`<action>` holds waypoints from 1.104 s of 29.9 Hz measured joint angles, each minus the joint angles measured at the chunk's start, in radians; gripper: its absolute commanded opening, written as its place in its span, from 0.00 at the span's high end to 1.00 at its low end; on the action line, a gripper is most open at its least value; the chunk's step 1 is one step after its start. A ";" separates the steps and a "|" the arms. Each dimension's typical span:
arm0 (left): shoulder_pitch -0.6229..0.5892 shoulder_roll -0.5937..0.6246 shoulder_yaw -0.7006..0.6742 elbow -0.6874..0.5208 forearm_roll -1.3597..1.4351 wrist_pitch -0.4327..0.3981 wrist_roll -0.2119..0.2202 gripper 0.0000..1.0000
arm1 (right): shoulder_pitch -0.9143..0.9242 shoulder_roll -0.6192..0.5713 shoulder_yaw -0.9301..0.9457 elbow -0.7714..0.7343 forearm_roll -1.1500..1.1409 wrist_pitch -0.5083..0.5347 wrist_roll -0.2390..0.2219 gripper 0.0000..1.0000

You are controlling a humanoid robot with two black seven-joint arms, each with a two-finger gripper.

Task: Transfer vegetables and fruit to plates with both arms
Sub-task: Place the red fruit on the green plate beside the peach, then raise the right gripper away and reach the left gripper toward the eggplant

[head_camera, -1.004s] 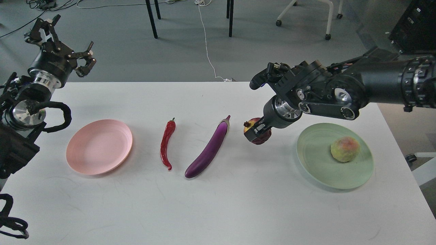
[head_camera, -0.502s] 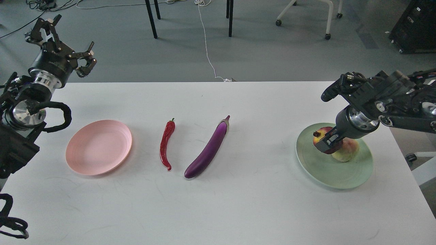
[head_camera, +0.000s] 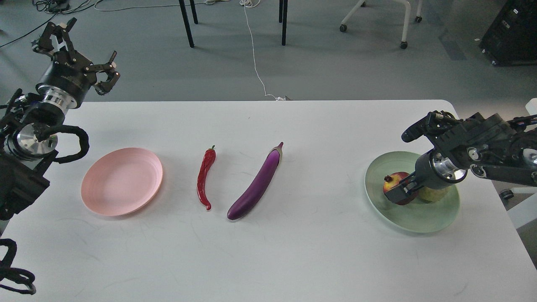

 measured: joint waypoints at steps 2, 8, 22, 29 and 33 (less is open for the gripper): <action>0.000 0.000 0.000 0.000 0.000 0.000 -0.001 0.02 | 0.005 -0.007 0.008 0.002 0.001 0.004 0.001 0.03; 0.000 0.001 0.001 -0.003 0.000 0.000 -0.001 0.02 | 0.025 -0.059 0.116 -0.014 0.005 0.001 0.011 0.03; -0.052 0.060 0.113 -0.154 0.458 0.000 0.000 0.02 | -0.165 -0.178 0.762 -0.153 0.362 -0.074 0.012 0.02; -0.104 0.059 0.113 -0.352 0.851 -0.001 0.000 0.02 | -0.354 -0.170 1.066 -0.202 0.595 -0.099 0.012 0.01; -0.110 0.051 0.133 -0.503 1.098 0.000 0.007 0.02 | -0.426 -0.147 1.164 -0.268 0.734 -0.099 0.011 0.01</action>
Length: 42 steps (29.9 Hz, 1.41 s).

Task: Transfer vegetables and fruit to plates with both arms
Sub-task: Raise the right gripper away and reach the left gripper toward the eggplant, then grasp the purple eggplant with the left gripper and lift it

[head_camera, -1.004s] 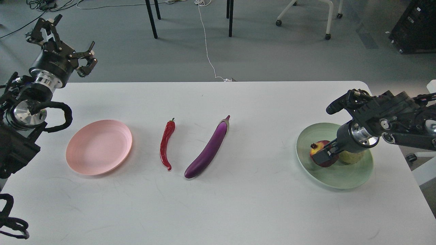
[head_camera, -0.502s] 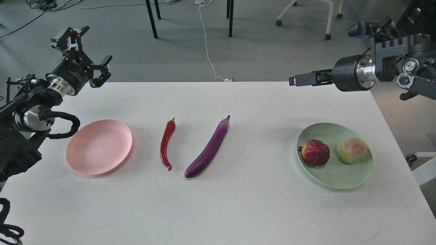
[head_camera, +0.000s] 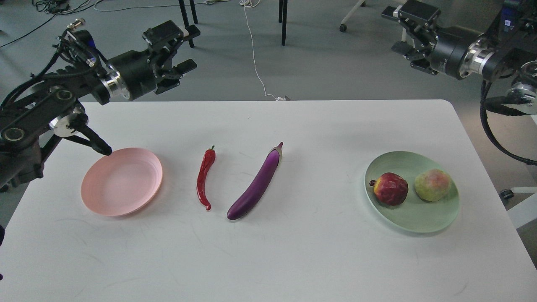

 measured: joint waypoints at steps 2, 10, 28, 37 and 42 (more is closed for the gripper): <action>0.000 -0.024 0.023 -0.043 0.149 0.000 0.002 0.02 | -0.016 0.019 0.033 -0.044 0.068 0.000 0.001 0.01; 0.010 -0.131 0.168 -0.077 0.582 0.031 0.003 0.02 | -0.142 0.039 0.099 -0.197 0.494 0.084 0.003 0.00; 0.019 -0.282 0.358 -0.040 1.064 0.063 0.079 0.08 | -0.499 0.068 0.269 -0.246 0.633 0.192 0.024 0.00; 0.048 -0.294 0.359 0.009 1.065 0.082 0.101 0.24 | -0.505 0.071 0.259 -0.245 0.632 0.192 0.030 0.00; 0.071 -0.296 0.358 0.013 1.068 0.094 0.101 0.64 | -0.508 0.078 0.262 -0.246 0.631 0.192 0.034 0.00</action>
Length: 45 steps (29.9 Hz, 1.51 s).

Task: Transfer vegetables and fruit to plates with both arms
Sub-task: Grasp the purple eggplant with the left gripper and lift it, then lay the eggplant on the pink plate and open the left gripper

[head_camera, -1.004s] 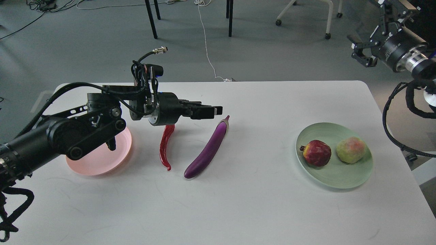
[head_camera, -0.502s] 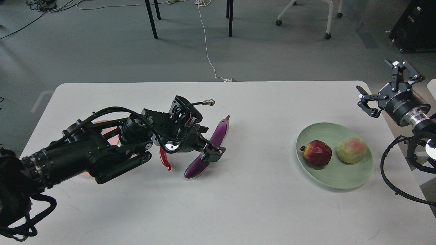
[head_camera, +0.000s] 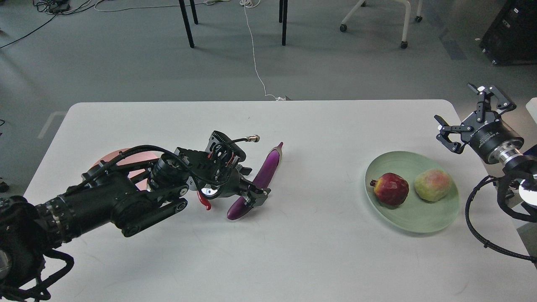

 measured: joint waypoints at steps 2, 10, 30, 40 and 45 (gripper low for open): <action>0.003 0.000 0.000 0.000 0.000 0.027 0.000 0.69 | 0.000 0.008 0.001 0.000 0.000 0.000 0.000 0.00; 0.039 0.026 0.010 0.012 -0.008 0.103 -0.004 0.78 | 0.002 0.015 -0.001 0.000 -0.002 0.000 0.000 0.00; -0.010 0.394 -0.069 -0.193 -0.172 0.099 -0.021 0.84 | 0.015 0.015 -0.003 -0.003 -0.011 0.000 0.000 0.00; 0.094 0.639 -0.056 -0.181 -0.178 0.107 -0.127 0.82 | 0.015 0.016 -0.008 -0.003 -0.014 0.000 0.000 0.00; 0.160 0.673 -0.055 -0.179 -0.175 0.173 -0.129 0.81 | 0.014 0.017 -0.009 -0.003 -0.015 0.000 0.000 0.00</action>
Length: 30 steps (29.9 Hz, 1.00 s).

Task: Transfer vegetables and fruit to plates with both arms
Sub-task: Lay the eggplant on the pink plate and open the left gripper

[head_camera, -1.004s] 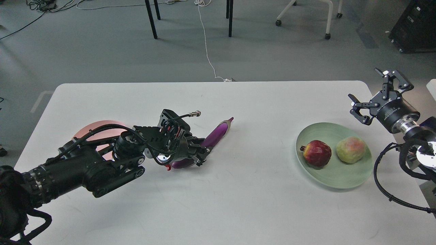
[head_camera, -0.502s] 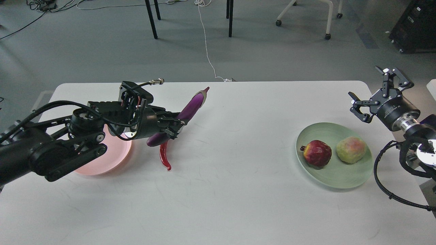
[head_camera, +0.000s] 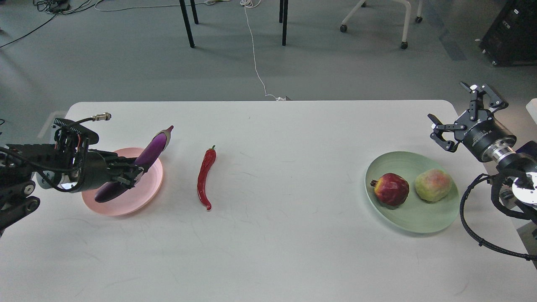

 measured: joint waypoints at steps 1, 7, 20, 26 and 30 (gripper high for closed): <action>0.005 0.005 0.000 0.002 -0.002 0.009 -0.001 0.80 | 0.000 0.000 0.000 0.000 0.000 0.000 0.000 0.00; 0.017 0.015 0.000 0.040 -0.008 0.037 0.000 0.52 | 0.000 -0.001 0.000 -0.002 0.000 0.000 0.000 0.00; 0.042 0.009 -0.003 0.058 -0.009 0.056 -0.010 0.33 | -0.005 0.000 0.000 -0.001 0.000 0.000 0.000 0.00; 0.010 0.004 -0.011 0.052 -0.007 0.055 -0.011 0.33 | -0.004 -0.001 0.000 0.001 0.000 0.000 0.000 0.00; -0.071 -0.032 -0.010 0.045 -0.004 0.051 -0.008 0.33 | -0.007 -0.003 0.000 0.001 0.000 0.000 0.000 0.00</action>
